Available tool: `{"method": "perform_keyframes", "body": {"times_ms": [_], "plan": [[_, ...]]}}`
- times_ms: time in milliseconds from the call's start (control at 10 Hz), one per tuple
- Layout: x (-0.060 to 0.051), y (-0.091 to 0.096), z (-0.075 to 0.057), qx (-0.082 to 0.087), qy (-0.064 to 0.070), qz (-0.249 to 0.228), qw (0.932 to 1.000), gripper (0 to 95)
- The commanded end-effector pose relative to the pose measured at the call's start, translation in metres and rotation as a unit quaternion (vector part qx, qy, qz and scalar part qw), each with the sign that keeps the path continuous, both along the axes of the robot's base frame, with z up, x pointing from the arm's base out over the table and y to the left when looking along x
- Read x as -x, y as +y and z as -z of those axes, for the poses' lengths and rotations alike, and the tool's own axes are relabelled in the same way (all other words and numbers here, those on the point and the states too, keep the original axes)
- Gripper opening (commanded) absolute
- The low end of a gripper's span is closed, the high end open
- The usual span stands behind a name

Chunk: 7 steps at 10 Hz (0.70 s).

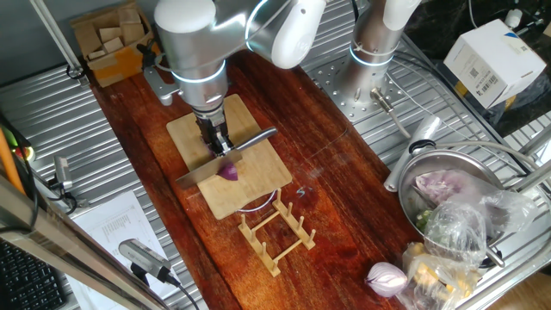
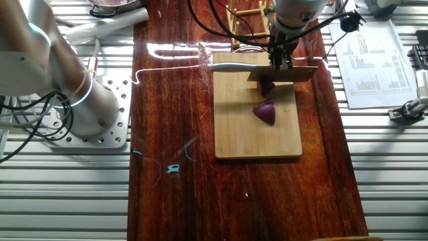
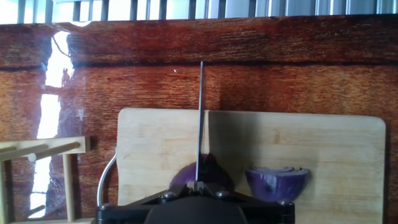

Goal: Chop the onions

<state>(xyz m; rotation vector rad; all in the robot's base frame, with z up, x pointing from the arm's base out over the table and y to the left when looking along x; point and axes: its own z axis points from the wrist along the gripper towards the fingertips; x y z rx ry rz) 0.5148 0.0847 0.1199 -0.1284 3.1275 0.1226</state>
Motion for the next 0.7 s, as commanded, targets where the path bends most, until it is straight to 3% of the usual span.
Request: {"method": "perform_keyframes", "body": {"times_ms": [100,500,700], "plan": [[0.001,-0.001,-0.002,-0.001,0.000,-0.001,1.0000,0.0],[0.001,0.000,-0.007,-0.002,0.001,-0.002,1.0000,0.0],[0.001,0.000,0.003,-0.001,-0.001,-0.004,1.0000,0.0]]}}
